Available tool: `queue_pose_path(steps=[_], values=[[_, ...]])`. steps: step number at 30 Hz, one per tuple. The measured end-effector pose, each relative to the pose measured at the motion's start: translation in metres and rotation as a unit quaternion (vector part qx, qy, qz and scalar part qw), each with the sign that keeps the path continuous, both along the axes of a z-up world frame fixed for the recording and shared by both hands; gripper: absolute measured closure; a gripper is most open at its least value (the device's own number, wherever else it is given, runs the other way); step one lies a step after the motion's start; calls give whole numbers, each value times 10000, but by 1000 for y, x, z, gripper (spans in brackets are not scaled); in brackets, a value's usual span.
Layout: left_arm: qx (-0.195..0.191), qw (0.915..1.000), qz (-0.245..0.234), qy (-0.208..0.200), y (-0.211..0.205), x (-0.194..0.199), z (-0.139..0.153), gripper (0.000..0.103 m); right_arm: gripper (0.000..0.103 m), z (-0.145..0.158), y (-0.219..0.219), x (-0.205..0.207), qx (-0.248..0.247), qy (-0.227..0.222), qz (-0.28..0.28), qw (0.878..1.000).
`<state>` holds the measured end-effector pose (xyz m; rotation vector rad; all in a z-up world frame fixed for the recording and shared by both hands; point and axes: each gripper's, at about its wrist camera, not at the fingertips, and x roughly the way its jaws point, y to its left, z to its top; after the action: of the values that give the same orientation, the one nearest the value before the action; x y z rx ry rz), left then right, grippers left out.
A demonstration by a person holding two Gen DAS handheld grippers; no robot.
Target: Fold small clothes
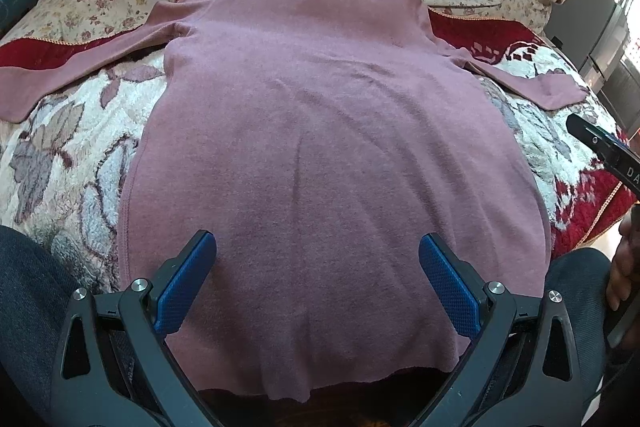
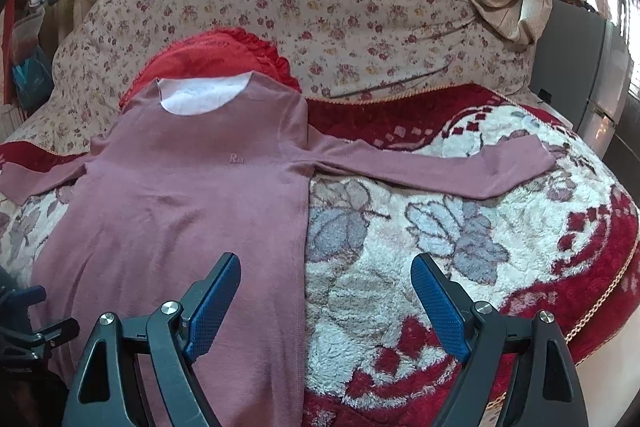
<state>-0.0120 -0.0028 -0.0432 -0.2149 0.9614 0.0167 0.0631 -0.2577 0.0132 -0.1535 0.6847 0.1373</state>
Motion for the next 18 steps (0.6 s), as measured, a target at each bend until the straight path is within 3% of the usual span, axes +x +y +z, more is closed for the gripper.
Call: queue_pose_path(steps=[18], values=[[-2, 10000, -14, -13, 0, 0, -1, 1, 17, 0, 1, -1, -3, -27, 2, 10000]])
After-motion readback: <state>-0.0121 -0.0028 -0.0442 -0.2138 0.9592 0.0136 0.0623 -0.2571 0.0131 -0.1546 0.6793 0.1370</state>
